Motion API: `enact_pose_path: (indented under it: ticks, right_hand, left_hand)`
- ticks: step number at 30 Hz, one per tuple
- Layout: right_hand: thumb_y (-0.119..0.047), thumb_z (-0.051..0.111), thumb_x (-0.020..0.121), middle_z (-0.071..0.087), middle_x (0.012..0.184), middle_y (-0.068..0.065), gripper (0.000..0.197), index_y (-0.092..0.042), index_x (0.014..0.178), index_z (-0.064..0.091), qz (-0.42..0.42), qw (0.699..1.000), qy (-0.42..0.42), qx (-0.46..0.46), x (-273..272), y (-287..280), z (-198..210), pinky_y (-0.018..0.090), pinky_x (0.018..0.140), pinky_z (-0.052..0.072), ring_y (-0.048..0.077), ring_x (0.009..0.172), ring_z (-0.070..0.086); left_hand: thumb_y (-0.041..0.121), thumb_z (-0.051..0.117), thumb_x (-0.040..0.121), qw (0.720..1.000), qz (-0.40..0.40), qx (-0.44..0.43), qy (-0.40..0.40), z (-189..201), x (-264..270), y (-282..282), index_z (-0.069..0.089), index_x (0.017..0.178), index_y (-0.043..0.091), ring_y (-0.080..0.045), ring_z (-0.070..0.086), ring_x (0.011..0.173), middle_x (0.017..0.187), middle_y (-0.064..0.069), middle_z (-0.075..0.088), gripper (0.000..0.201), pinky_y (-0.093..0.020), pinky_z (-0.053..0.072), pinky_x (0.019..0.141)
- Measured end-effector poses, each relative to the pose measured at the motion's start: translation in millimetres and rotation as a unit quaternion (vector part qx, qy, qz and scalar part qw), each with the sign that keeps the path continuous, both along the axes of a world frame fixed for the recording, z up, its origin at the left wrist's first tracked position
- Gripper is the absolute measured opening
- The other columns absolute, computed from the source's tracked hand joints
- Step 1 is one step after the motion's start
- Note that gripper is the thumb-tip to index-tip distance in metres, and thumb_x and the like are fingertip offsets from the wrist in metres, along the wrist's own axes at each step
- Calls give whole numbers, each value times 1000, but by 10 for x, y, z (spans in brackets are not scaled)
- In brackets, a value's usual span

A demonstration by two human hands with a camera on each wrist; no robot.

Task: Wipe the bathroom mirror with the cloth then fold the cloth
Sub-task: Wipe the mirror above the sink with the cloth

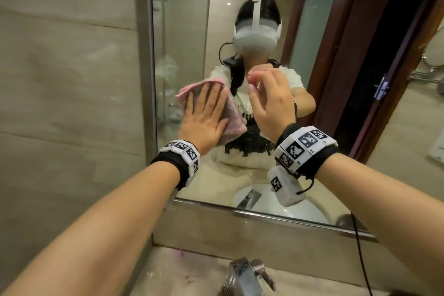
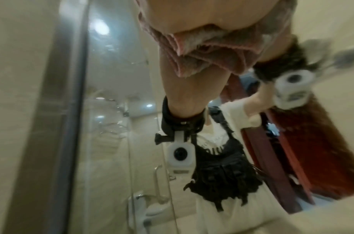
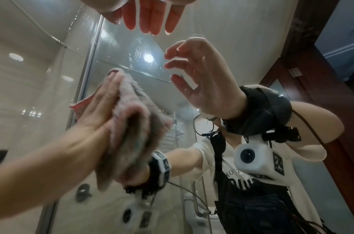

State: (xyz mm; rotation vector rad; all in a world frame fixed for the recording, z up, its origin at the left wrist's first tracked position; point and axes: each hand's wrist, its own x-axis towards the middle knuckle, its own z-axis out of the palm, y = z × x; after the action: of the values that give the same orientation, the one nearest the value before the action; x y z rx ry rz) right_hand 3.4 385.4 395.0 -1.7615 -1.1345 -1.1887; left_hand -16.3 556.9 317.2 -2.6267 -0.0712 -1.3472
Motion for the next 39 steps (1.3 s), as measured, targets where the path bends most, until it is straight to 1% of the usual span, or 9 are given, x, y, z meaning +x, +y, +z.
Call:
enact_pose_path:
  ticks: [5,8,13,17,23,30,34,37,39]
  right_hand:
    - [-17,50,89,59,107,15,23,0,98,62,-13,999,-10,29,-72,-84,9,28,93,39,28,103,55]
    - [-14,52,89,58,106,17,20,2,97,62,-15,1000,-18,19,-96,-160,-108,23,93,36,29,102,54]
    - [-17,53,88,59,109,20,24,2,100,63,-17,998,-22,-56,-115,-148,-618,40,91,44,32,101,54]
    - [-15,60,85,60,113,19,24,0,104,65,-30,992,-50,-116,-101,-74,-1002,43,103,37,31,109,52]
    - [-34,44,94,38,147,16,54,-3,138,43,-217,950,-90,-207,97,-100,-1317,53,114,14,32,139,29]
    - [-30,44,94,37,148,15,54,-3,141,39,-268,923,-150,-231,193,-132,-1370,57,111,27,36,137,34]
    - [-26,41,94,39,147,15,52,-3,140,40,-272,921,-162,-228,212,-127,-1377,58,110,29,37,136,35]
    - [-26,42,93,40,146,15,52,-2,140,40,-272,920,-170,-224,226,-128,-1379,58,108,31,38,135,37]
    - [-25,44,92,40,146,16,53,-2,139,40,-273,921,-171,-220,225,-128,-1379,58,109,30,38,135,37]
  left_hand:
    - [40,32,91,997,-49,47,-20,-241,72,-219,12,148,13,-25,5,143,153,-7,25,66,-43,-11,113]
    - [40,32,92,995,-80,56,-14,-559,69,-217,-3,150,22,-17,-13,145,156,0,14,70,-45,-4,114]
    - [41,35,91,997,-68,-2,-49,-1051,30,-120,-10,148,28,-10,-16,144,155,11,-20,73,-44,-3,115]
    - [41,37,88,996,-40,-76,-26,-1295,-16,-106,5,149,25,-21,-2,144,153,-3,11,70,-40,-10,114]
    - [40,39,83,988,38,-146,-18,-1634,-97,37,23,141,7,-29,20,133,144,-24,37,69,-37,-4,112]
    - [40,35,88,975,85,-204,-28,-1942,-198,153,14,145,3,-34,21,138,149,-24,29,71,-39,-4,116]
    - [40,38,82,996,45,-80,8,-1943,-211,178,17,146,6,-39,24,136,149,-23,25,75,-58,24,107]
    - [40,35,89,997,-51,53,38,-2071,-186,231,-8,149,18,-26,-13,145,158,-5,-11,78,-50,-1,115]
    - [35,40,91,984,-109,125,69,-2113,-181,211,-2,150,19,-23,-8,145,157,-3,6,74,-48,-4,115]
